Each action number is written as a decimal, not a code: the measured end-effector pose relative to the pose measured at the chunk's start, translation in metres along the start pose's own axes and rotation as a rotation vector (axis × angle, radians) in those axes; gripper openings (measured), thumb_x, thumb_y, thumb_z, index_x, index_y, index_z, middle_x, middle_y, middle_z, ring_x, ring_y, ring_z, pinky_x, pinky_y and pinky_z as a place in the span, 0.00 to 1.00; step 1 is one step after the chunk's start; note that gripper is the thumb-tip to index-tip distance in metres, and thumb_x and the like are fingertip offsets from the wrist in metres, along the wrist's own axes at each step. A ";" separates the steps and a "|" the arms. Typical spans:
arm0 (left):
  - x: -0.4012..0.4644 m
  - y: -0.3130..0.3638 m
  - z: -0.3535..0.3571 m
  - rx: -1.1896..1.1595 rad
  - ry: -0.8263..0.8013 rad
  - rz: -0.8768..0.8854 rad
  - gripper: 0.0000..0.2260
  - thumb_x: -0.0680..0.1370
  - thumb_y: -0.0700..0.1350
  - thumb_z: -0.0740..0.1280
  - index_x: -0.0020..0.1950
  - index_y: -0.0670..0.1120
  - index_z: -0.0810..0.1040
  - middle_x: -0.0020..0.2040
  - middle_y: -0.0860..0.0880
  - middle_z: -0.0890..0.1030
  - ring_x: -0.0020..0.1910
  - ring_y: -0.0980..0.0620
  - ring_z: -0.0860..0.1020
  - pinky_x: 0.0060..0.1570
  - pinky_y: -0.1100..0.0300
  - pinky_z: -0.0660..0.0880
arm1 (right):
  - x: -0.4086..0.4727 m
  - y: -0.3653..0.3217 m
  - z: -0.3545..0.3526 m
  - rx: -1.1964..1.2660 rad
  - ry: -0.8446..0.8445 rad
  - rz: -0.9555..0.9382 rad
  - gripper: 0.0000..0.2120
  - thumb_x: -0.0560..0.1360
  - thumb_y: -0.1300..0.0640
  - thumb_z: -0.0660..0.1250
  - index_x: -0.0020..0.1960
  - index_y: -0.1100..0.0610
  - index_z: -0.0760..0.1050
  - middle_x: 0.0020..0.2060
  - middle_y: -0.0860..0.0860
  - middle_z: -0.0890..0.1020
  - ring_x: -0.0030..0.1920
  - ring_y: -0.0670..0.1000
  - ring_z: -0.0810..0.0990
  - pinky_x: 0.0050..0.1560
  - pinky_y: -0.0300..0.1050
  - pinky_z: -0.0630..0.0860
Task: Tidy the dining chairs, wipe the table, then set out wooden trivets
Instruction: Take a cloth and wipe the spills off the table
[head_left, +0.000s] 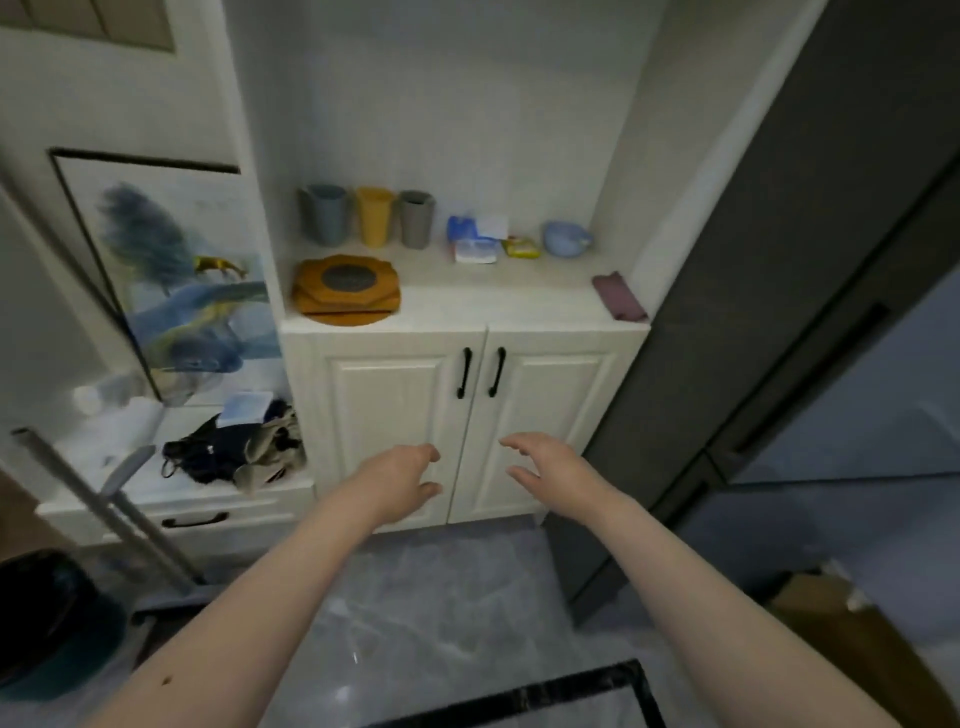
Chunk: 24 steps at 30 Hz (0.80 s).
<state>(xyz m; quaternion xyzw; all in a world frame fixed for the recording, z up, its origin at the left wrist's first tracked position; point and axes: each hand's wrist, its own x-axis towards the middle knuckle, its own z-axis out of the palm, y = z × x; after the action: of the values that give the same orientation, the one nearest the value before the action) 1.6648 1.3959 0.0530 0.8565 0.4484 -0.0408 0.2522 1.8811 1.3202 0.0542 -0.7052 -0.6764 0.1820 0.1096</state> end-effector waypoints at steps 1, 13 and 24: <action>0.019 0.016 -0.002 0.000 0.003 0.026 0.22 0.80 0.52 0.61 0.72 0.47 0.64 0.67 0.45 0.73 0.64 0.46 0.73 0.61 0.57 0.70 | 0.004 0.018 -0.011 0.002 0.019 0.017 0.21 0.80 0.55 0.62 0.71 0.57 0.67 0.69 0.53 0.71 0.68 0.52 0.70 0.67 0.40 0.63; 0.195 0.143 -0.044 -0.043 0.075 0.311 0.17 0.80 0.49 0.62 0.69 0.48 0.70 0.63 0.47 0.76 0.58 0.50 0.76 0.55 0.61 0.70 | 0.059 0.158 -0.110 0.010 0.222 0.185 0.21 0.79 0.57 0.64 0.71 0.57 0.68 0.68 0.54 0.72 0.67 0.52 0.71 0.67 0.42 0.67; 0.396 0.175 -0.085 0.002 0.130 0.516 0.17 0.79 0.47 0.64 0.67 0.49 0.71 0.62 0.48 0.77 0.61 0.49 0.75 0.58 0.56 0.72 | 0.183 0.229 -0.160 0.017 0.347 0.372 0.17 0.77 0.60 0.64 0.66 0.56 0.72 0.63 0.54 0.76 0.61 0.53 0.75 0.60 0.45 0.72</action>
<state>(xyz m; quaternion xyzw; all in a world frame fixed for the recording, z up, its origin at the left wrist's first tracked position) 2.0247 1.6492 0.0794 0.9437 0.2304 0.0794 0.2239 2.1588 1.5030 0.0882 -0.8372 -0.5047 0.0811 0.1945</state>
